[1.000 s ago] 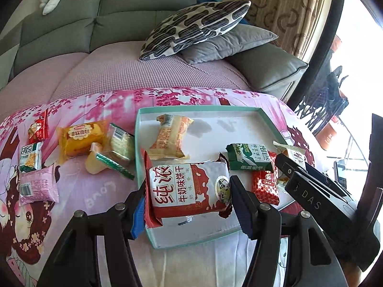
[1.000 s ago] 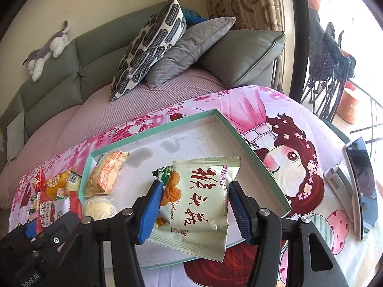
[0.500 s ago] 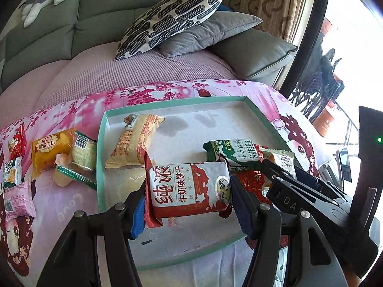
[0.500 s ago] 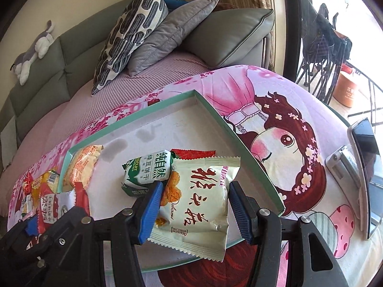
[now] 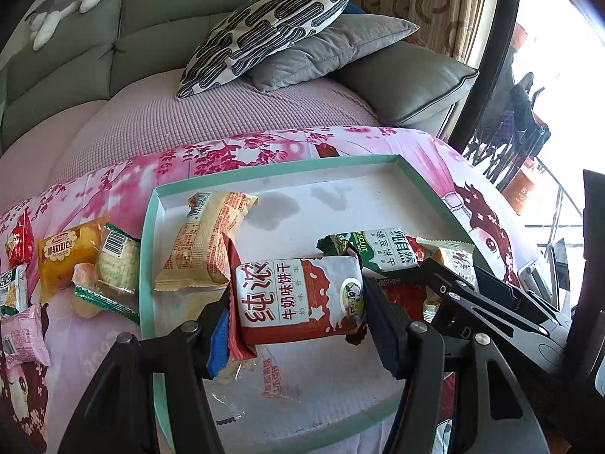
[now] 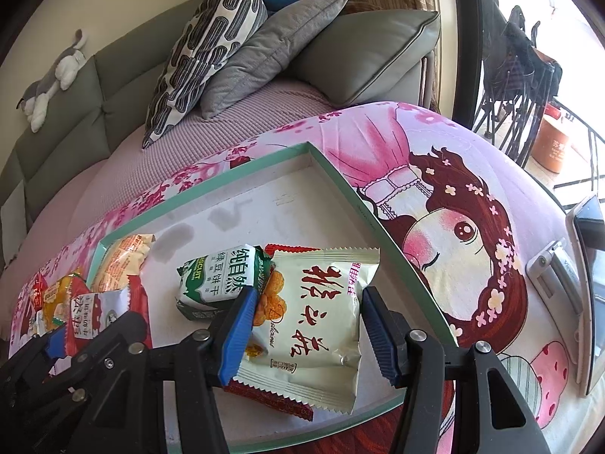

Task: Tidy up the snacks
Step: 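Carry both held packs over into the teal-rimmed tray, then lower the packs onto the tray floor and open both tools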

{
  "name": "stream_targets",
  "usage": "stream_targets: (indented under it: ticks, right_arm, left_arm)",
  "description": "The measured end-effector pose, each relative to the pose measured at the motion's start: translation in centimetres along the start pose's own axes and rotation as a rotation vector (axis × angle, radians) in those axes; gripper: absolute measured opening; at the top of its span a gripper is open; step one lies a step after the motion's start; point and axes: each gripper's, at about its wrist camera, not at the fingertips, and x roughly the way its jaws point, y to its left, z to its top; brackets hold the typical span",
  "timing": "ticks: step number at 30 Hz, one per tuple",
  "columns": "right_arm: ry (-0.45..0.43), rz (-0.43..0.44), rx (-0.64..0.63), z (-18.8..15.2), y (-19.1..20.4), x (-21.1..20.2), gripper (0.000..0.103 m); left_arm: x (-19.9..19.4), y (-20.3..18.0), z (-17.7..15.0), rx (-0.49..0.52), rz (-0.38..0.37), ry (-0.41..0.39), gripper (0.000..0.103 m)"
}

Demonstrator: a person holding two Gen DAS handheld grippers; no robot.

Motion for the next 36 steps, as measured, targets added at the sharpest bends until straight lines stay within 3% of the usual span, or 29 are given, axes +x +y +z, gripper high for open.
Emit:
stream_targets:
  ticks: [8, 18, 22, 36]
  right_arm:
    - [0.012, 0.003, 0.007, 0.3, 0.0, 0.8, 0.060]
    - [0.020, -0.015, -0.004, 0.4, 0.1, 0.7, 0.061]
    - [0.000, -0.021, -0.010, 0.6, 0.1, -0.1, 0.071]
    - [0.036, -0.085, -0.074, 0.1, 0.9, -2.3, 0.071]
  left_arm:
    - [0.4, -0.1, 0.2, 0.017, 0.011, -0.008, 0.064]
    - [-0.1, 0.0, 0.6, 0.012, 0.006, 0.003, 0.072]
    - [-0.9, 0.2, 0.8, 0.006, 0.008, 0.003, 0.073]
    - [-2.9, 4.4, 0.6, -0.122, 0.095, 0.043, 0.073]
